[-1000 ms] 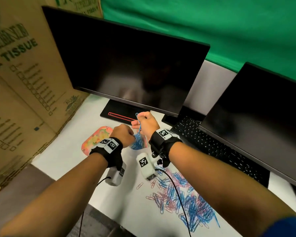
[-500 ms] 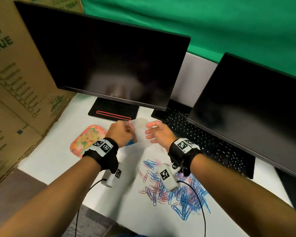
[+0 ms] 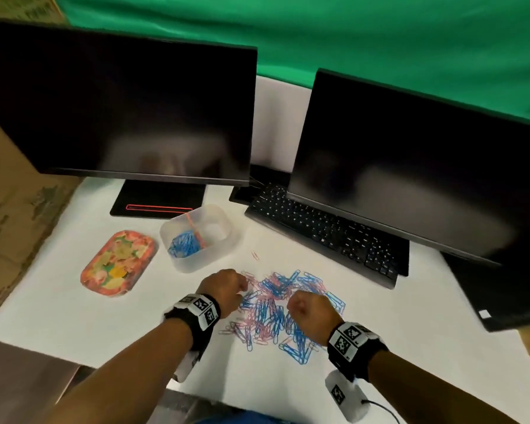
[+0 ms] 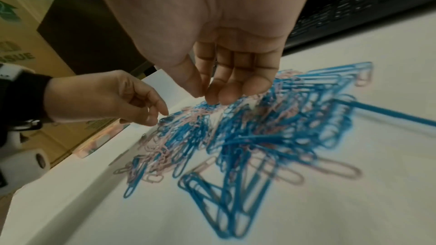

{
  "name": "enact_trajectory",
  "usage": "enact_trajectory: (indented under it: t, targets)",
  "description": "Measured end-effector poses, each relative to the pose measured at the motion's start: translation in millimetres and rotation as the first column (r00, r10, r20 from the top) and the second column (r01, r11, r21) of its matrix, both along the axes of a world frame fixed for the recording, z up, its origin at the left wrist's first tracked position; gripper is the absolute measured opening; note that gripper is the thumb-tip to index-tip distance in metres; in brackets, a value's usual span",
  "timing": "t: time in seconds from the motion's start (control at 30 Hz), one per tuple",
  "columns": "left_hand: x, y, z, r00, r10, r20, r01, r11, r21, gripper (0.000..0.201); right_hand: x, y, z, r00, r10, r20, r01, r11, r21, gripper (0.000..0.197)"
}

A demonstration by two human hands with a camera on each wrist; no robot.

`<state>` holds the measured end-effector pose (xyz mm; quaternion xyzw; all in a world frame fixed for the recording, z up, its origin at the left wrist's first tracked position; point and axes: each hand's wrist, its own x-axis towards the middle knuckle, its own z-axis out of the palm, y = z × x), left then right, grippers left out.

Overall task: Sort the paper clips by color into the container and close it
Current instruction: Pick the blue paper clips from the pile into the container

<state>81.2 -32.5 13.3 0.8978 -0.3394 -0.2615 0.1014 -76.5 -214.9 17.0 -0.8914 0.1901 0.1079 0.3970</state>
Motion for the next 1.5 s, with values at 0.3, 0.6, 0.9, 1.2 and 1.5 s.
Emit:
enact_trajectory:
  t: [0.3, 0.6, 0.9, 1.2, 1.5]
  targets:
    - [-14.2, -6.1, -7.6, 0.990, -0.043, 0.137, 0.035, 0.998, 0.060, 0.011, -50.5, -18.8, -8.1, 0.997, 0.076, -0.014, -0.077, 0.980, -0.182, 0.009]
    - [-7.1, 12.2, -4.5, 0.929, 0.292, -0.227, -0.352, 0.888, -0.297, 0.023, -62.7, 26.9, -19.7, 0.929, 0.362, -0.083, -0.359, 0.817, -0.452, 0.027]
    - [23.3, 37.1, 4.7, 0.621, 0.535, -0.572, -0.762, 0.581, -0.285, 0.015, -49.6, 29.0, -19.0, 0.944, 0.317, -0.094, -0.329, 0.879, -0.345, 0.022]
    - [21.6, 9.9, -0.5, 0.932, 0.336, -0.132, -0.357, 0.913, -0.199, 0.009, -45.0, 14.2, -9.9, 0.980, -0.197, -0.027, 0.195, 0.924, 0.328, 0.025]
    - [26.3, 3.3, -11.1, 0.990, 0.134, 0.048, -0.134, 0.991, -0.003, 0.010, -38.8, 6.7, 1.3, 0.882, -0.408, -0.236, 0.450, 0.579, 0.680, 0.020]
